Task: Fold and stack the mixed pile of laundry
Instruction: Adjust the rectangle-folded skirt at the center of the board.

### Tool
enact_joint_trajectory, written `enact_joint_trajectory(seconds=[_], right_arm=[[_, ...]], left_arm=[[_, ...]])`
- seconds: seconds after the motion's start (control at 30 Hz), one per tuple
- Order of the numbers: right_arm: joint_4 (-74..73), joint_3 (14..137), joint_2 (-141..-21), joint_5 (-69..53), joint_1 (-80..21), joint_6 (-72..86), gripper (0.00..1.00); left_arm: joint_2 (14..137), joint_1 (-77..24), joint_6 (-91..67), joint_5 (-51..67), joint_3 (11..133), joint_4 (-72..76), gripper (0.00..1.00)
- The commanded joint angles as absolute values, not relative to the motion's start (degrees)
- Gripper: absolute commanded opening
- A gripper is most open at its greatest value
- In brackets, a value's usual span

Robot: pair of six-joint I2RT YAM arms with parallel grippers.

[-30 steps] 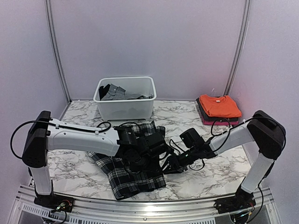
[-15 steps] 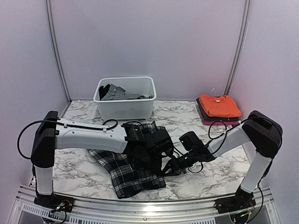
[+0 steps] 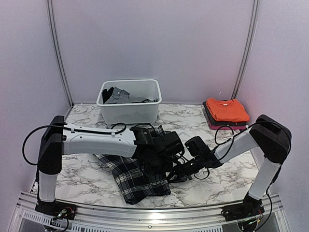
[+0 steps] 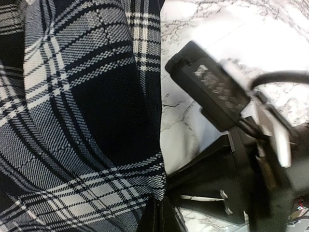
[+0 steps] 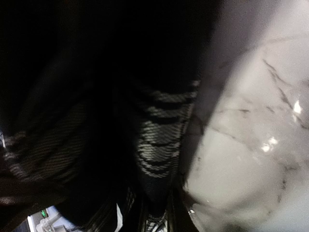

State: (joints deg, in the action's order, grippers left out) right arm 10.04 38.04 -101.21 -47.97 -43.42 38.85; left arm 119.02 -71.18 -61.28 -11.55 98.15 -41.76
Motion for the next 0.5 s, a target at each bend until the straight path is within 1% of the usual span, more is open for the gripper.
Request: enact_joint_trajectory(seconds=[0.0, 0.1, 0.17, 0.23, 0.33, 0.4, 0.47], right_arm=[[7.51, 37.16, -96.81, -49.13, -42.04, 37.13, 0.19], [4.51, 35.34, -93.22, -48.98, -40.41, 35.05, 0.30], [4.27, 33.65, -91.68, -49.60, -39.82, 34.12, 0.36], [6.80, 31.57, -90.56, -51.59, -39.58, 34.75, 0.42], [10.41, 29.91, -89.53, -53.06, -39.55, 36.37, 0.54], [11.19, 30.44, -90.49, -54.02, -39.61, 36.23, 0.59], [11.90, 31.04, -92.37, -54.52, -39.62, 36.24, 0.59]], left_arm=[[119.27, -70.74, -60.11, -9.20, 93.03, -34.59, 0.00], [116.98, -70.12, -60.67, -7.69, 87.86, -27.11, 0.00], [117.09, -69.60, -60.54, -6.78, 86.99, -25.42, 0.00], [117.85, -69.37, -59.92, -6.26, 87.41, -24.90, 0.00], [118.68, -69.13, -59.32, -5.21, 87.88, -24.09, 0.00], [118.71, -69.08, -59.10, -5.11, 88.13, -23.66, 0.00], [118.59, -68.96, -58.99, -5.08, 88.13, -23.27, 0.00]])
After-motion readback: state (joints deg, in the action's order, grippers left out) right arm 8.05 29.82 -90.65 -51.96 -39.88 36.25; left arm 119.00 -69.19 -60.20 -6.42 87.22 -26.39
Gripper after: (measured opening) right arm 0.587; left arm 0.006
